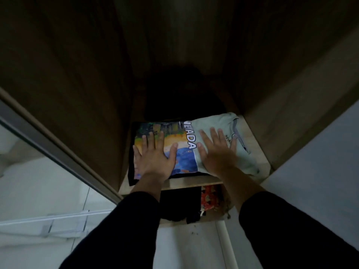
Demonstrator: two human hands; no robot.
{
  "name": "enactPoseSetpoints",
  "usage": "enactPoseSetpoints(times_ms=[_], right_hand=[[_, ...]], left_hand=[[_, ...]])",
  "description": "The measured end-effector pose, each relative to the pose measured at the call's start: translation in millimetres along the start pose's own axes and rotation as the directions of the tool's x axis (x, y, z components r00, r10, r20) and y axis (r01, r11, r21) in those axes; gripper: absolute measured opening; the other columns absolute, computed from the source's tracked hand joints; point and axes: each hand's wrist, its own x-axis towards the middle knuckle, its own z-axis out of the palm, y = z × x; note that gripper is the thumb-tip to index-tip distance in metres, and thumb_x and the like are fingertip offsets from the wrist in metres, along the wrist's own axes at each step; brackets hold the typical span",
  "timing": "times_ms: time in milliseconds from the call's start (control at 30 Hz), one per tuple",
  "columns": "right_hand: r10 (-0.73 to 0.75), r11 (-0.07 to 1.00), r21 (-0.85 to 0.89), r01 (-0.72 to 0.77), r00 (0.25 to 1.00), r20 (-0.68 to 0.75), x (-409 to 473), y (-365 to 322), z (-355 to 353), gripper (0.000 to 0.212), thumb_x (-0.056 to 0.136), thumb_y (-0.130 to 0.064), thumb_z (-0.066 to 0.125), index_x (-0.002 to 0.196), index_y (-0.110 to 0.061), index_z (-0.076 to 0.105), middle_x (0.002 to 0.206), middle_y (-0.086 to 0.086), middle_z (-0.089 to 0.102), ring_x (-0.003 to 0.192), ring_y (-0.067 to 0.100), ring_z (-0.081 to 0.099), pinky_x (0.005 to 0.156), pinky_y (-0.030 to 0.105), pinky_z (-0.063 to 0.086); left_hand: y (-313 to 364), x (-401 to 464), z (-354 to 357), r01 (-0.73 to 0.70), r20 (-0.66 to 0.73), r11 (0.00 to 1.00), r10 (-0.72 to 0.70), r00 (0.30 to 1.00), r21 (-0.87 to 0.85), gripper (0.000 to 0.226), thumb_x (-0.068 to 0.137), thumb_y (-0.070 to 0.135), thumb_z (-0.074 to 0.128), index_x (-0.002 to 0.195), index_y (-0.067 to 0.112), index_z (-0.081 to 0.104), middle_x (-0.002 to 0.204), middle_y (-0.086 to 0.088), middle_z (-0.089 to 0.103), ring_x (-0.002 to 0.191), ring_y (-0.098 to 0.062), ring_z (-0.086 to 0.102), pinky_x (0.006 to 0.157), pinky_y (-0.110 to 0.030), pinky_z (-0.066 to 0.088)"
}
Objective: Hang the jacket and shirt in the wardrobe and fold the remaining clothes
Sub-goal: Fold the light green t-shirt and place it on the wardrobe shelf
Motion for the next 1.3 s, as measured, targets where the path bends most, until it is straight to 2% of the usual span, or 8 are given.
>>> enactPoseSetpoints(times_ms=[167,300,400,567,700,1033,1200,1300], right_hand=[[0.033,0.995,-0.090,-0.034,0.999,-0.017,1,3,16,0.063,0.087,-0.062,0.002,0.147,-0.049,0.013,0.162,-0.001,0.010,0.148,0.035,0.004,0.112,0.060,-0.004],[0.064,0.995,-0.081,-0.051,0.983,0.171,2,5,2,0.056,0.094,-0.062,0.007,0.148,-0.049,-0.003,0.161,-0.005,-0.011,0.148,0.030,-0.012,0.114,0.060,-0.009],[0.100,0.992,-0.102,-0.073,0.951,0.292,-8,6,-24,0.057,0.095,-0.061,0.006,0.147,-0.047,-0.010,0.159,-0.003,-0.021,0.146,0.026,-0.021,0.112,0.060,-0.010],[0.080,0.988,-0.147,-0.052,0.979,0.190,-43,-13,-105,0.057,0.097,-0.056,0.008,0.149,-0.042,-0.011,0.161,0.001,-0.016,0.147,0.024,-0.017,0.114,0.057,-0.007],[0.107,0.986,-0.133,-0.098,0.992,0.062,-89,-19,-184,0.057,0.099,-0.052,0.008,0.151,-0.037,-0.007,0.162,0.003,0.000,0.149,0.022,-0.007,0.117,0.055,-0.001],[0.065,0.993,-0.096,-0.073,0.995,-0.081,-241,-18,-313,0.051,0.102,-0.046,0.014,0.144,-0.028,0.033,0.156,0.005,0.025,0.147,0.023,0.010,0.116,0.053,0.010],[0.043,0.992,-0.107,-0.067,0.976,-0.211,-330,0,-374,0.049,0.102,-0.045,0.016,0.139,-0.026,0.040,0.150,0.005,0.034,0.144,0.023,0.018,0.115,0.051,0.013],[0.011,0.989,-0.134,-0.060,0.940,-0.341,-382,19,-412,0.047,0.102,-0.042,0.019,0.135,-0.022,0.046,0.143,0.006,0.042,0.138,0.024,0.029,0.110,0.047,0.023]], left_hand=[[-6,7,10,0.034,0.049,0.997,-0.038,0.998,0.076,0.082,0.082,0.080,0.009,0.151,0.037,-0.002,0.162,-0.006,-0.006,0.149,-0.024,-0.007,0.118,-0.051,0.001],[-7,9,-3,0.020,0.232,0.996,-0.040,0.972,0.087,0.085,0.081,0.081,0.011,0.151,0.036,-0.008,0.160,-0.002,-0.016,0.147,-0.024,-0.015,0.115,-0.060,-0.001],[-9,0,-33,-0.032,0.340,0.992,-0.012,0.940,0.123,0.074,0.092,0.068,0.014,0.151,0.031,-0.011,0.158,0.007,-0.022,0.147,-0.019,-0.019,0.111,-0.066,-0.005],[16,-50,-100,-0.207,0.208,0.966,0.174,0.963,0.153,0.061,0.100,0.047,0.018,0.153,0.028,-0.005,0.161,0.006,-0.014,0.147,-0.015,-0.014,0.115,-0.059,-0.005],[35,-99,-155,-0.221,0.127,0.966,0.205,0.970,0.133,0.058,0.101,0.042,0.023,0.154,0.026,0.004,0.161,0.006,-0.009,0.148,-0.014,-0.012,0.116,-0.058,-0.005],[97,-257,-237,-0.298,-0.014,0.953,0.298,0.955,-0.055,0.055,0.097,0.026,0.044,0.149,0.026,0.025,0.161,0.007,0.001,0.148,-0.015,-0.008,0.117,-0.058,-0.002],[135,-351,-261,-0.313,-0.050,0.945,0.309,0.950,-0.096,0.055,0.096,0.022,0.046,0.148,0.026,0.027,0.161,0.006,0.001,0.148,-0.016,-0.006,0.117,-0.059,0.001],[166,-402,-277,-0.346,-0.056,0.931,0.341,0.938,-0.121,0.058,0.095,0.018,0.050,0.148,0.025,0.027,0.161,0.006,0.000,0.149,-0.016,-0.006,0.117,-0.058,0.002]])
